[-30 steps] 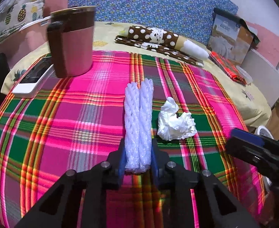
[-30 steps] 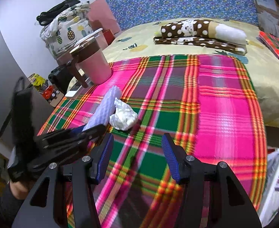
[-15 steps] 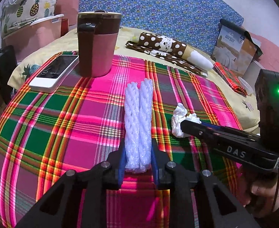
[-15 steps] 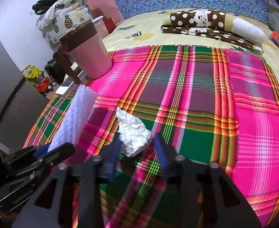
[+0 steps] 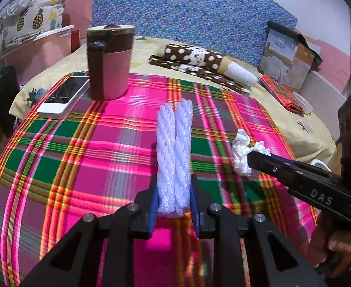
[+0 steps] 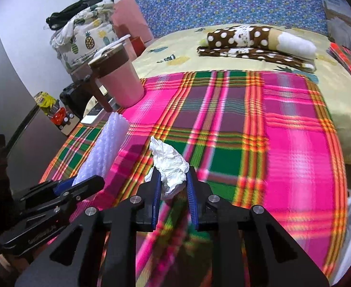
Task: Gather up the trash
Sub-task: 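Carry the foam net and tissue over the white bin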
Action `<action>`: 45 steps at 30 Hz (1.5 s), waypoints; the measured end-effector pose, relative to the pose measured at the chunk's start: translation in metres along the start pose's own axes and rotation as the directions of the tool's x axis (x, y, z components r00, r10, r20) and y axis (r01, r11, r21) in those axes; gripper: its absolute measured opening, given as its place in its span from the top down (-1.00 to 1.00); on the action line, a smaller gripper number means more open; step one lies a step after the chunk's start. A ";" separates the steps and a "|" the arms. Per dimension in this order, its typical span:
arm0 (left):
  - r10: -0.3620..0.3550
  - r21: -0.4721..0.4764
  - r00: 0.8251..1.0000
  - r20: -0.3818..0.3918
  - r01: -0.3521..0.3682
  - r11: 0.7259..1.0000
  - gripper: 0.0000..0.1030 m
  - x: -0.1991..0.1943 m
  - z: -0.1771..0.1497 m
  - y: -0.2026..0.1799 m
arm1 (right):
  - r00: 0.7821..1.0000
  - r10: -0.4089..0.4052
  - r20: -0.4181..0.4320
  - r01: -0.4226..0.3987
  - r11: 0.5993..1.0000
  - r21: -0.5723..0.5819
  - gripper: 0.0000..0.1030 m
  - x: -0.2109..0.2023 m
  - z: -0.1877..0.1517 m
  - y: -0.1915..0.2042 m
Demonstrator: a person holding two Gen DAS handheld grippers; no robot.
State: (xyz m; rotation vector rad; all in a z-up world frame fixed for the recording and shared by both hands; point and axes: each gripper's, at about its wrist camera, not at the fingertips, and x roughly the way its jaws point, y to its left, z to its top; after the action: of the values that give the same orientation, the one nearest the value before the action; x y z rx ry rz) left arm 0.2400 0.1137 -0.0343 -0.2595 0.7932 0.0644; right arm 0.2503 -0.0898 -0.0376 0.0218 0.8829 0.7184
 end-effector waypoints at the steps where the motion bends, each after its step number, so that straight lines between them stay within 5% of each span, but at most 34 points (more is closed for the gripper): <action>1: -0.004 0.005 1.000 0.001 0.004 1.000 0.53 -0.002 -0.001 -0.005 | 1.000 -0.004 0.006 0.004 1.000 0.004 0.56 -0.006 -0.003 -0.002; 25: -0.163 0.172 0.987 -0.010 0.162 0.972 0.53 -0.048 -0.039 -0.122 | 0.977 -0.166 0.132 0.154 0.983 0.098 0.56 -0.106 -0.052 -0.037; 45: -0.276 0.327 0.956 -0.103 0.295 0.898 0.53 -0.025 -0.049 -0.227 | 0.930 -0.337 0.144 0.281 0.908 0.310 0.56 -0.160 -0.096 -0.119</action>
State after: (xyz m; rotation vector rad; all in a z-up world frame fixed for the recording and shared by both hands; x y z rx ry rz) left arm 0.2236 -0.1173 -0.0028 -0.0466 0.7989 -0.3578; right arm 0.1819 -0.2997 -0.0242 0.2020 0.7715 0.2796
